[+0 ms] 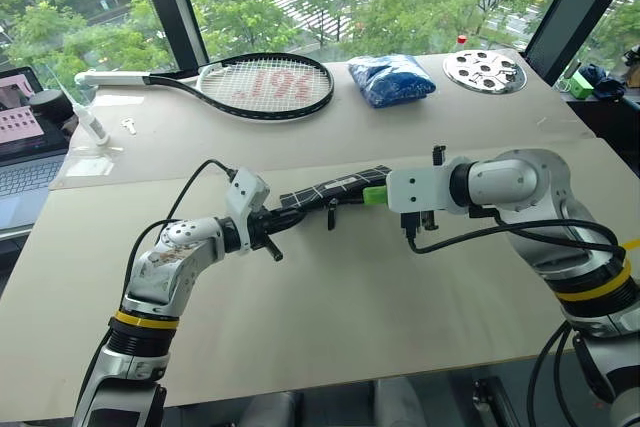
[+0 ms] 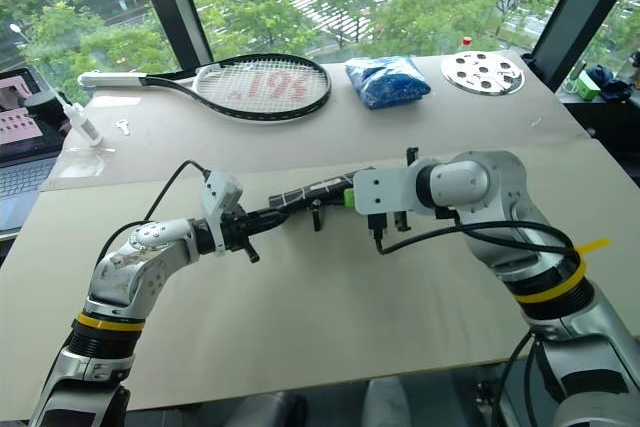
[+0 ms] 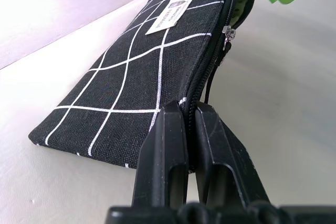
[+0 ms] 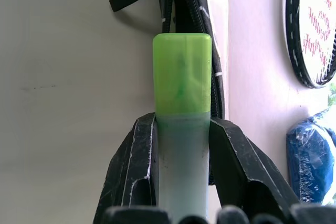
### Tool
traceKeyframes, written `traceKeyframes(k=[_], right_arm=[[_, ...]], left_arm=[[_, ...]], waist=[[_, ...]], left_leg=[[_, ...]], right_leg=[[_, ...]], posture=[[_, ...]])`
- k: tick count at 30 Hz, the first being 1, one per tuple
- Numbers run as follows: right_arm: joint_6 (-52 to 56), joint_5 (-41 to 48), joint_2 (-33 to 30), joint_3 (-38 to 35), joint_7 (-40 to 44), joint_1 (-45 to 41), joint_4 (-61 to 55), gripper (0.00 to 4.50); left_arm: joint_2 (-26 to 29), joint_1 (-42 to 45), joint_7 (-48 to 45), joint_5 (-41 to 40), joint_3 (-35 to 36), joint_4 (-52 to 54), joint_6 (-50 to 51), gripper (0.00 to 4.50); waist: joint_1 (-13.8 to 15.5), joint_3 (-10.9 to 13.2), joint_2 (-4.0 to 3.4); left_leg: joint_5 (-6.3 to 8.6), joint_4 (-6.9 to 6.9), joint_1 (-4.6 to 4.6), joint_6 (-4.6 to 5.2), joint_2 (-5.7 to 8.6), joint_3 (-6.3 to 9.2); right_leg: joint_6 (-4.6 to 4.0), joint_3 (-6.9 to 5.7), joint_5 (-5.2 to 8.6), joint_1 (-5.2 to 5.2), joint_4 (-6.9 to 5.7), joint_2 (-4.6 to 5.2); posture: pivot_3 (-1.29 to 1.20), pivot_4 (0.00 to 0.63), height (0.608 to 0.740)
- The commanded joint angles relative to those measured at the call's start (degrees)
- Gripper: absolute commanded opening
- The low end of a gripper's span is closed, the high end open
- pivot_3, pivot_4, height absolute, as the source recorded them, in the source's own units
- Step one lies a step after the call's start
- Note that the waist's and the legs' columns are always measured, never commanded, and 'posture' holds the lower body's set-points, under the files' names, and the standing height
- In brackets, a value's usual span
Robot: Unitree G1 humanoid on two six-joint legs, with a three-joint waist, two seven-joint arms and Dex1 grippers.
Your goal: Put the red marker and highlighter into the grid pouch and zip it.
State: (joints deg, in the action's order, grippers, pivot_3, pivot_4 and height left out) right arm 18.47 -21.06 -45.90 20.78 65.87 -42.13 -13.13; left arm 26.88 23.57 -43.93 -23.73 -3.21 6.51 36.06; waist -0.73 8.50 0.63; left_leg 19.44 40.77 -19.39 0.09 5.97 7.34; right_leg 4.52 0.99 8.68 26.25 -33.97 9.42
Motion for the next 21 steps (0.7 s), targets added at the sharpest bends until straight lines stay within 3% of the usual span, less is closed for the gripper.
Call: traceKeyframes(k=[1,21], right_arm=[[-3.17,-2.05,0.63,0.38,-2.49,-2.57,3.86,1.01],[-8.64,-14.00,12.16,10.77,-6.87,-10.15,16.96,1.01]], left_arm=[[0.07,-0.01,0.15,-0.20,0.89,1.45,-1.13,0.00],[0.19,-0.38,-0.16,0.24,0.52,1.66,-1.19,0.00]], waist=[[-0.03,0.00,0.00],[-0.38,0.00,0.00]], left_leg=[[0.00,0.00,0.00,0.00,0.00,-0.02],[0.00,-0.03,0.01,0.00,-0.01,0.02]], right_leg=[[0.00,0.00,0.00,0.00,0.00,0.00],[0.00,0.00,0.00,0.02,0.00,-0.02]], posture=[[0.00,0.150,0.740],[0.00,0.150,0.740]])
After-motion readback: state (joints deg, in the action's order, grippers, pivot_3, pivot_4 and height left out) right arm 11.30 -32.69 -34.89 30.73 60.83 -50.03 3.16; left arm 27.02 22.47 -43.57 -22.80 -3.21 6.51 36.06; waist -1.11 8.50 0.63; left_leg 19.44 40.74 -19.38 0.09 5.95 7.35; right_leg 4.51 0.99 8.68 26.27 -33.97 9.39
